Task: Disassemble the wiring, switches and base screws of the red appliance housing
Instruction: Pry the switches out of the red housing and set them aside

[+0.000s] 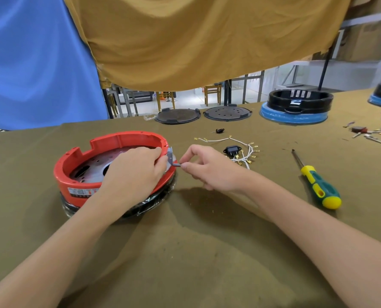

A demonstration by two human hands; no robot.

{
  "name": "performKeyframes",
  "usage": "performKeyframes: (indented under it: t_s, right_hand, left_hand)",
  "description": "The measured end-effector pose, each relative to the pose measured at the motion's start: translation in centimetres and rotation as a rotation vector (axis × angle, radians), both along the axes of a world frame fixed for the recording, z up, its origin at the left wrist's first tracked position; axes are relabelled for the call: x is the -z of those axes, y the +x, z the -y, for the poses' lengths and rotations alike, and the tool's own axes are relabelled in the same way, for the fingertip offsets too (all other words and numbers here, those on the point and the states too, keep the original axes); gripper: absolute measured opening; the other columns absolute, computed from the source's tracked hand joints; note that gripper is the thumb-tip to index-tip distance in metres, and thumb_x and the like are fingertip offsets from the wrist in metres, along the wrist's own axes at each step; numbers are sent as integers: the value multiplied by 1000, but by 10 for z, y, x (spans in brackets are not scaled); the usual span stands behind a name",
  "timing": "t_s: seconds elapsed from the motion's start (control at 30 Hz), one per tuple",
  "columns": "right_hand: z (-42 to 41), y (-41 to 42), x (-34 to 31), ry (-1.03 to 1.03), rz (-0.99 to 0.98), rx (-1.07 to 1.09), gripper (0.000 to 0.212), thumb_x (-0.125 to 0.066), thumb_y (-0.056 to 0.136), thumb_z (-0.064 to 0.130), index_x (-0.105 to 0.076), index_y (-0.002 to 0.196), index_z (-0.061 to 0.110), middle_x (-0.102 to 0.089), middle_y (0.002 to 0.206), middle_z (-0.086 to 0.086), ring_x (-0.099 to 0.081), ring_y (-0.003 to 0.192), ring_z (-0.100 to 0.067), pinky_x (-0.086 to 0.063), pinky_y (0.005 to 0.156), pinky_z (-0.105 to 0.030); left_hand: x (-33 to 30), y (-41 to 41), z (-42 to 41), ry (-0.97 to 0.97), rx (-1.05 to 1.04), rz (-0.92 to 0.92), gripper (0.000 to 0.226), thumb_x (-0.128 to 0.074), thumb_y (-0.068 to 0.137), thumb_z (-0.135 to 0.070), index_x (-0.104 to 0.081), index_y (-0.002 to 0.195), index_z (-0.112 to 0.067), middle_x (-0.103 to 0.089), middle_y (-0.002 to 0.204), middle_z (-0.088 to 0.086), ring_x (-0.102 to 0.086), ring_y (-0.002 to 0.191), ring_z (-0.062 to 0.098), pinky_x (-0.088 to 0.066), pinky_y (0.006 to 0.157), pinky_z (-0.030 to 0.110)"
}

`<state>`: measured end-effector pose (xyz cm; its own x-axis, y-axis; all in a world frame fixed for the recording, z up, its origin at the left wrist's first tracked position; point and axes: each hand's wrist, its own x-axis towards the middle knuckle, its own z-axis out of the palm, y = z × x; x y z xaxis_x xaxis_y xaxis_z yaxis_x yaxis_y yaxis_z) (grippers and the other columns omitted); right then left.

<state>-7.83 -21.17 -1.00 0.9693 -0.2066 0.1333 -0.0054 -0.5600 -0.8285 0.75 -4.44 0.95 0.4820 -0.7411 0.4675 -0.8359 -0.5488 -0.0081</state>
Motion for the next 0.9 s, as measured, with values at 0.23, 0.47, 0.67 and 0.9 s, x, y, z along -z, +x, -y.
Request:
performKeyframes:
  t_s: [0.23,0.47,0.67,0.9]
  right_hand:
    - [-38,-1,14,-112,66,213,7,-44,103,24,-47,103,17,-54,75,4,-48,57,-2,-31,50,-25]
    - [-82,11,21,748,80,427,7,-36,103,15,-39,108,12,-49,86,-7,-44,65,-18,-44,50,-29]
    - [-84,10,22,487,142,492,6,-34,104,19,-36,101,14,-52,86,-4,-50,73,-19,-40,63,-29]
    - [-79,10,16,699,72,462,7,-35,103,14,-40,108,11,-49,87,-7,-46,69,-18,-41,55,-31]
  left_hand:
    - [4,-6,3,-21,-73,-1,22,-43,103,-26,-55,88,-15,-29,62,-8,-45,64,23,-49,60,44]
    - [7,-11,12,-38,-150,6,28,-33,105,-31,-54,96,-17,-42,75,-2,-51,72,22,-45,62,38]
    - [6,-13,16,35,-184,65,28,-27,104,-35,-45,87,-22,-41,74,-4,-43,70,19,-32,60,32]
    - [8,-12,15,48,-157,115,26,-33,105,-31,-48,86,-20,-36,70,-5,-45,70,21,-32,60,33]
